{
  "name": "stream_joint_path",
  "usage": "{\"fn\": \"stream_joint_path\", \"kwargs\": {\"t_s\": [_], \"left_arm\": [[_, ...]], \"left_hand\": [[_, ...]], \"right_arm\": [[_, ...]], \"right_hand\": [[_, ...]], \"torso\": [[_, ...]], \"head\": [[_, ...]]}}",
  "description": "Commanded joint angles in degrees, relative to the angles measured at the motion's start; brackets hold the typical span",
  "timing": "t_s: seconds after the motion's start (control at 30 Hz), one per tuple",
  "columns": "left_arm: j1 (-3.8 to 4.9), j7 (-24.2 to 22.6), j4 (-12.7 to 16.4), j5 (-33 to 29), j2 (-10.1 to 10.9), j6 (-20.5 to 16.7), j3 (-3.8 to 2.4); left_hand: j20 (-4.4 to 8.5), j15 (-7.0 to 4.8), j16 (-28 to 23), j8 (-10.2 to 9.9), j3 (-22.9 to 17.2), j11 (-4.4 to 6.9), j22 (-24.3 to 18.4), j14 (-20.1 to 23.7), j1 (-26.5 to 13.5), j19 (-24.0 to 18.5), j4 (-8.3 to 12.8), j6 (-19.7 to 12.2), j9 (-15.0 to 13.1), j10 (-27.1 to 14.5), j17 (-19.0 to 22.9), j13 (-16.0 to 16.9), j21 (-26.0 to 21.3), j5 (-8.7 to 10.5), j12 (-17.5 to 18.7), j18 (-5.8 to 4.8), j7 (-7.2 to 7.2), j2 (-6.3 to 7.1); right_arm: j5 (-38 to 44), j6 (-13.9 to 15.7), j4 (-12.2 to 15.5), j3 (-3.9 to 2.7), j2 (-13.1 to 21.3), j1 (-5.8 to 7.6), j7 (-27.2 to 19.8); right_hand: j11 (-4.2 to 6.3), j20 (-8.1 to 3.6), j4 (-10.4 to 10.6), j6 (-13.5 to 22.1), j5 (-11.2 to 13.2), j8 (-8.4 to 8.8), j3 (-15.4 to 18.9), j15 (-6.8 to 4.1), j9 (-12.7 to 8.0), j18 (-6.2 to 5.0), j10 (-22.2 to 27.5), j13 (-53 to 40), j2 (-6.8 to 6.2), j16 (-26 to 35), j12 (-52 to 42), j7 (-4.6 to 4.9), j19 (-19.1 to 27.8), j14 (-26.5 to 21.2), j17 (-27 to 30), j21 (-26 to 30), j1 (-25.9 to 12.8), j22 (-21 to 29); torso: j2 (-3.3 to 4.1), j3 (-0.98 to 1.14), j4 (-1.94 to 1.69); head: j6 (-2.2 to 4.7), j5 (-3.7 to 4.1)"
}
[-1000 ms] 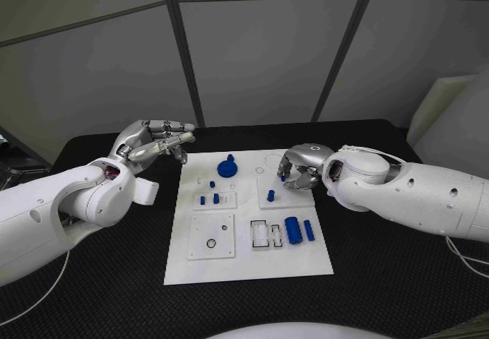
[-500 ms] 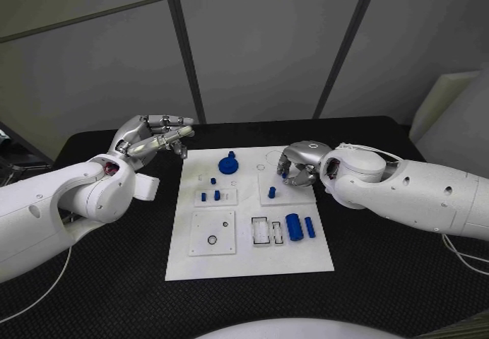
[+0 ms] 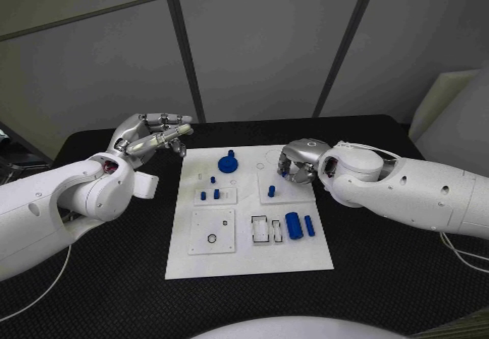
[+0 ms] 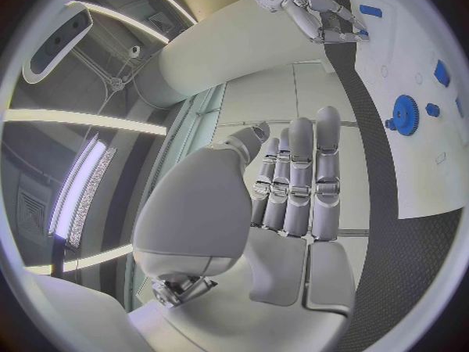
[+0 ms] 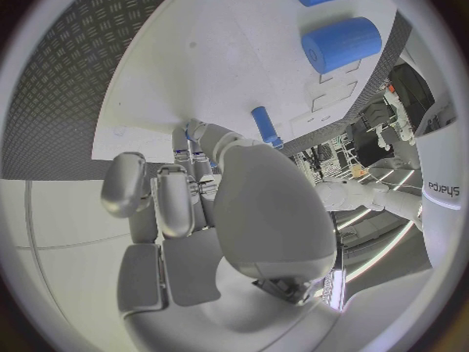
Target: Assemble the parts on the task board
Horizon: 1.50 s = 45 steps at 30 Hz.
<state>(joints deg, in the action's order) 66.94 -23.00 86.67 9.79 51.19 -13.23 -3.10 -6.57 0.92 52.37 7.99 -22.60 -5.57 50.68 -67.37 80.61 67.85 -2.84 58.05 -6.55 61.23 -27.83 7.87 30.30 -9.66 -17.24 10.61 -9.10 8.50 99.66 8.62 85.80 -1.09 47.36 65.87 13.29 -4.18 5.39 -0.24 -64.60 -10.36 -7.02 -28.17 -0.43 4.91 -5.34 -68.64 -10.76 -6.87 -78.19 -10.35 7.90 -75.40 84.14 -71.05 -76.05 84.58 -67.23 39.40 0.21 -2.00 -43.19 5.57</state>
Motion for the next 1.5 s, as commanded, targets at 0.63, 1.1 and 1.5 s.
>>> {"fn": "stream_joint_path", "kwargs": {"t_s": [0.63, 1.1, 1.5], "left_arm": [[0.06, -0.51, -0.67, -0.38, -0.12, -0.25, -0.05], [0.03, -0.48, -1.06, -0.38, -0.21, -0.27, -0.05], [-0.05, -0.49, -1.35, -0.38, -0.69, -0.2, -0.05]], "left_hand": [[0.03, 0.13, -0.27, 0.29, 0.46, -0.18, -0.19, 0.55, 0.34, -0.43, 0.15, -0.2, 0.13, -0.89, 0.18, -0.02, -0.43, 0.31, -0.28, -0.17, -0.47, -0.38], [0.0, 0.18, -0.25, 0.3, 0.63, -0.25, -0.27, 0.6, 0.4, -0.41, 0.21, -0.28, 0.18, -1.23, 0.25, -0.07, -0.52, 0.31, -0.27, -0.18, -0.51, -0.41], [-0.01, 0.2, -0.25, 0.31, 0.69, -0.28, -0.3, 0.63, 0.47, -0.4, 0.27, -0.31, 0.2, -1.4, 0.29, -0.09, -0.57, 0.31, -0.27, -0.18, -0.53, -0.44]], "right_arm": [[3.61, 4.18, 1.85, 0.0, 0.73, 0.0, 1.14], [3.62, 6.44, 7.16, -0.12, 4.05, 0.05, 2.01], [1.9, 11.87, 14.61, -0.61, 4.78, 0.1, 1.35]], "right_hand": [[0.44, -0.15, -0.97, -0.71, 0.55, 0.01, -0.95, -0.41, 0.15, 0.46, -1.21, -0.06, 0.22, -0.67, 0.24, 0.09, -0.64, 2.58, -0.28, -0.85, -0.28, -0.89], [0.54, -0.11, -0.77, -0.99, 0.62, 0.05, -0.67, -0.43, 0.18, 0.55, -1.47, -0.02, -0.04, -0.85, 0.48, -0.03, -0.83, 2.62, -0.44, -1.15, -1.39, -1.39], [0.58, -0.11, -0.79, -1.03, 0.53, 0.07, -0.64, -0.46, 0.18, 0.71, -1.56, -0.02, -0.09, -0.96, 0.52, -0.05, -1.29, 2.66, -0.61, -1.61, -1.52, -2.14]], "torso": [[-0.01, -0.02, 0.06], [-0.03, -0.02, 0.06], [-0.07, -0.12, -0.08]], "head": [[0.11, -0.13], [0.29, -0.16], [0.4, -0.98]]}}
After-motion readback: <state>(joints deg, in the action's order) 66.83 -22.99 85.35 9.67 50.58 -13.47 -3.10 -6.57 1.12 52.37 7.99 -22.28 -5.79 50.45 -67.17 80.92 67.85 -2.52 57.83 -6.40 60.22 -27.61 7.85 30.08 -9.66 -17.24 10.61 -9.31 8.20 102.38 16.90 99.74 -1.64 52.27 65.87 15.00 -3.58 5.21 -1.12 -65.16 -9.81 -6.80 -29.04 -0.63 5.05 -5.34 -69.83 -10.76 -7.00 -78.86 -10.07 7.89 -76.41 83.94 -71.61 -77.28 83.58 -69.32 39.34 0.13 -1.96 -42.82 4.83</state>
